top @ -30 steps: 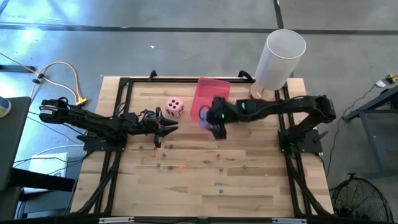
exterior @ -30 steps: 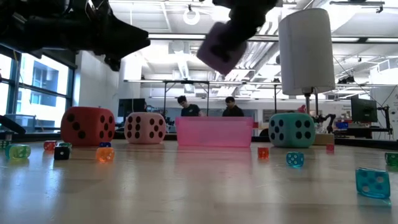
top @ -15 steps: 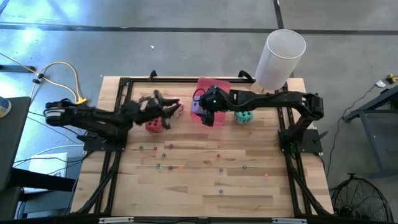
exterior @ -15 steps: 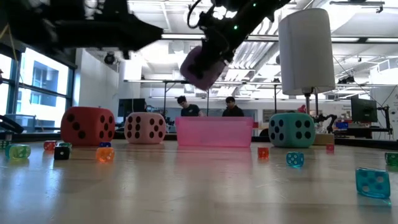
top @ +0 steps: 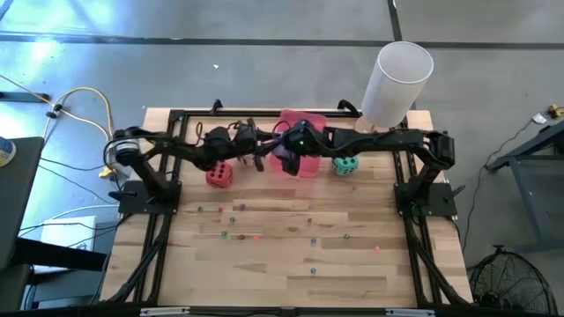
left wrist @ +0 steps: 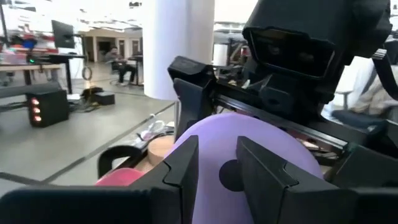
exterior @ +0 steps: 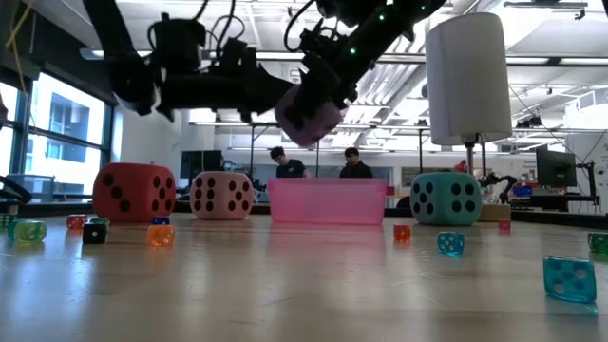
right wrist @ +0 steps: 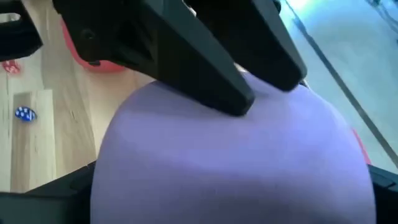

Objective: Pick & Place Dice
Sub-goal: Put the large purple dice into the bin

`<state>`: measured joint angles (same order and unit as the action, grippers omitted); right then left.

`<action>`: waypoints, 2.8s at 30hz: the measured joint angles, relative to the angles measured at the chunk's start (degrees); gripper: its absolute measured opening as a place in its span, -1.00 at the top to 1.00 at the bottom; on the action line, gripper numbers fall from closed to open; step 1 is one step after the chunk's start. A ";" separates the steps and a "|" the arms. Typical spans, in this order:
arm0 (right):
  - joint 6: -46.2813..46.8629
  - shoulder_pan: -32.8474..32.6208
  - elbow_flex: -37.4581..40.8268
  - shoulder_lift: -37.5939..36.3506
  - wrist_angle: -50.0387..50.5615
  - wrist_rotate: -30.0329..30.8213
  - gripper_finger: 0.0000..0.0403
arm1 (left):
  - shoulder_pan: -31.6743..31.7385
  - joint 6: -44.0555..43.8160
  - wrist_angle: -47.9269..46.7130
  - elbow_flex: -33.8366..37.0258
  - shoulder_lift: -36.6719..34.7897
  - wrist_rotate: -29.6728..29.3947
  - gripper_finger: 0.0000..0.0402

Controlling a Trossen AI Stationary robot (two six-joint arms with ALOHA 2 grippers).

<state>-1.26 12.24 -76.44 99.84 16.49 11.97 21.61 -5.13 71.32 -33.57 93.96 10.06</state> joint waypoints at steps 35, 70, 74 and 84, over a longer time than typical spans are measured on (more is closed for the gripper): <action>-0.07 2.60 0.43 0.80 2.16 -4.16 -0.94 | 3.35 -3.93 6.64 -5.55 6.92 6.65 0.46; -1.72 2.41 1.75 1.17 -2.54 -3.80 -0.94 | 1.89 -2.05 -7.00 -7.51 6.99 10.58 0.46; -0.40 2.39 1.73 1.17 -2.10 -3.78 -0.94 | 1.41 -1.88 -7.44 -7.45 7.08 10.49 0.46; -0.65 2.69 1.73 1.17 -2.76 -3.55 -0.94 | -0.68 0.78 -9.02 -7.73 7.10 8.51 0.46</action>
<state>-1.90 14.93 -74.72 101.01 13.73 8.42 20.93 -4.35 62.30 -41.30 101.06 18.57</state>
